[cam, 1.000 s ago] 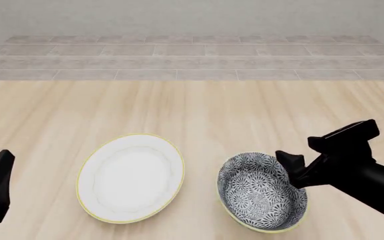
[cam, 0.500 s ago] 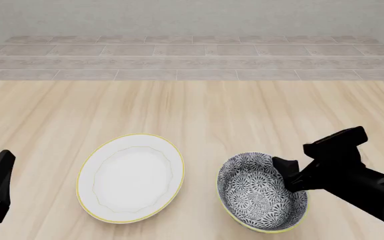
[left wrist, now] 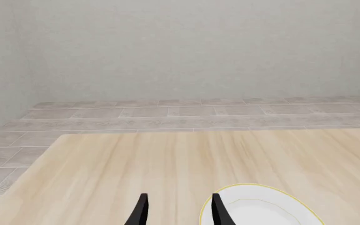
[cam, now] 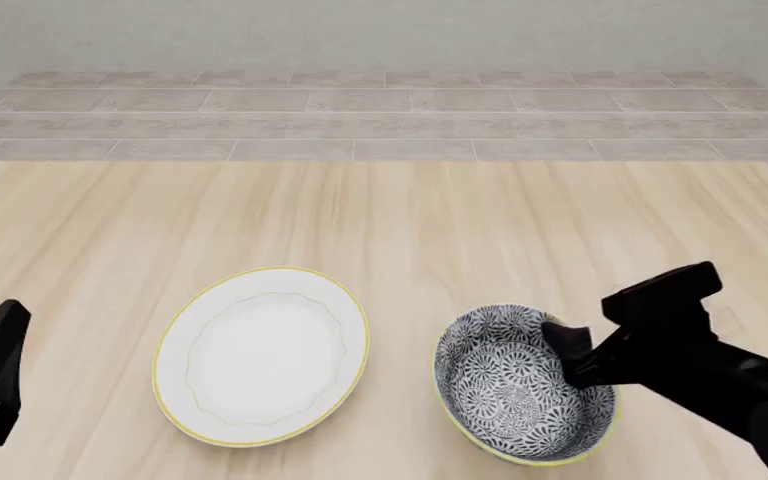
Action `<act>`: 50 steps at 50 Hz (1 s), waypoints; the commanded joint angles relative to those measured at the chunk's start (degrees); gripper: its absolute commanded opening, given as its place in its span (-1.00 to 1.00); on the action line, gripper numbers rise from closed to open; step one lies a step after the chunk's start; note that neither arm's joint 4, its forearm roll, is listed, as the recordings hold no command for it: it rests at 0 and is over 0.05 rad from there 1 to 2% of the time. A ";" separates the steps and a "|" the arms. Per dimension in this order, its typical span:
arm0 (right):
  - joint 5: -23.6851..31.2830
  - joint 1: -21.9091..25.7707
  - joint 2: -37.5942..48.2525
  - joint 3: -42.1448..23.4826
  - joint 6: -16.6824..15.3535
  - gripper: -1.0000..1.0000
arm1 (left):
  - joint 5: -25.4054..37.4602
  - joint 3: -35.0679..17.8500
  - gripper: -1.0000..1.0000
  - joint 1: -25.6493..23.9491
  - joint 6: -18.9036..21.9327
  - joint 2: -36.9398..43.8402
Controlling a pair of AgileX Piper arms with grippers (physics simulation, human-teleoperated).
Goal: Put the bowl on the plate.
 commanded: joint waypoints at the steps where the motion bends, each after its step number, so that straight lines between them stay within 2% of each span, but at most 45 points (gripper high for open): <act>1: -1.39 -0.15 2.05 0.19 0.40 1.00 | -0.07 0.00 1.00 -0.06 0.04 -0.01; 50: -8.62 -0.42 11.59 1.36 1.53 1.00 | -0.05 0.00 1.00 -0.13 0.13 -0.01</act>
